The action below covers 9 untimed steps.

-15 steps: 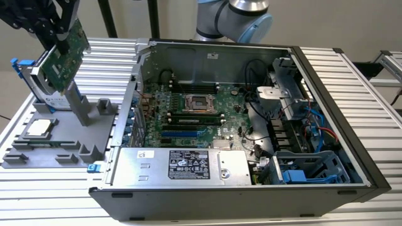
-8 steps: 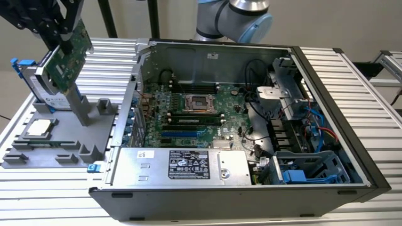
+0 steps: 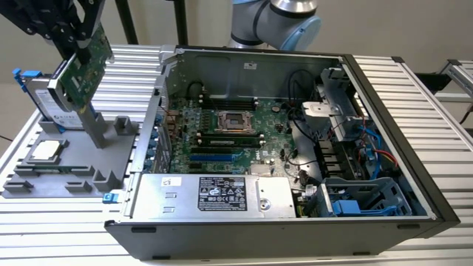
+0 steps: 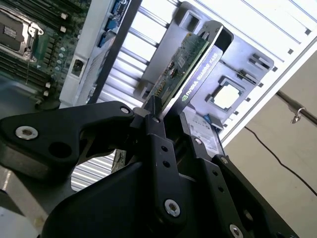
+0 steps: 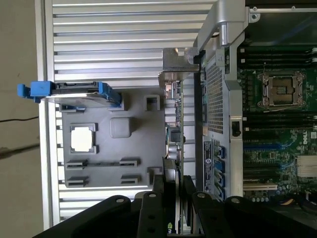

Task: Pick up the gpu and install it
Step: 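Pick up the gpu and move the gpu toward the slot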

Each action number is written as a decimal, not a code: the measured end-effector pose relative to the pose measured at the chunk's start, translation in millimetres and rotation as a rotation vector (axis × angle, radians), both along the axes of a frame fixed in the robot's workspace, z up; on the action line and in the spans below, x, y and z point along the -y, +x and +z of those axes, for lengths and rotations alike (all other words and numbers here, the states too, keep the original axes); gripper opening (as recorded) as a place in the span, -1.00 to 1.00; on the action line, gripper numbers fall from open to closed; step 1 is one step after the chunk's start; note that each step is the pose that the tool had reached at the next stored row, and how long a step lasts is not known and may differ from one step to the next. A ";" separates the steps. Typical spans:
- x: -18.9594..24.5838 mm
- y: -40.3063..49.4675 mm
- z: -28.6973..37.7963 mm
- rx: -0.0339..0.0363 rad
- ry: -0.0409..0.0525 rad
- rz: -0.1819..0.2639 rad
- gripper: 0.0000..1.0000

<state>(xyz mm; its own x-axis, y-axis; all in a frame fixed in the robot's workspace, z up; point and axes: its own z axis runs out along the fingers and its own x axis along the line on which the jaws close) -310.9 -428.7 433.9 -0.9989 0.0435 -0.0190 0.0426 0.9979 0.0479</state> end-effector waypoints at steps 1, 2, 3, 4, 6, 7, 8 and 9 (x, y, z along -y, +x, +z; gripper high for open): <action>0.0 0.9 0.0 -0.0001 -0.0001 0.000 -1.00; 0.0 1.8 0.0 0.0000 -0.0001 0.000 -1.00; 0.0 2.6 0.0 0.0000 -0.0002 0.000 -1.00; 0.0 3.4 0.0 -0.0001 -0.0002 0.000 -1.00; 0.0 5.2 0.0 0.0000 -0.0003 0.000 -1.00; 0.0 6.0 0.0 -0.0001 -0.0004 0.000 -1.00; 0.0 6.9 0.0 -0.0001 -0.0005 0.000 -1.00; 0.0 7.7 0.0 0.0000 -0.0005 0.000 -1.00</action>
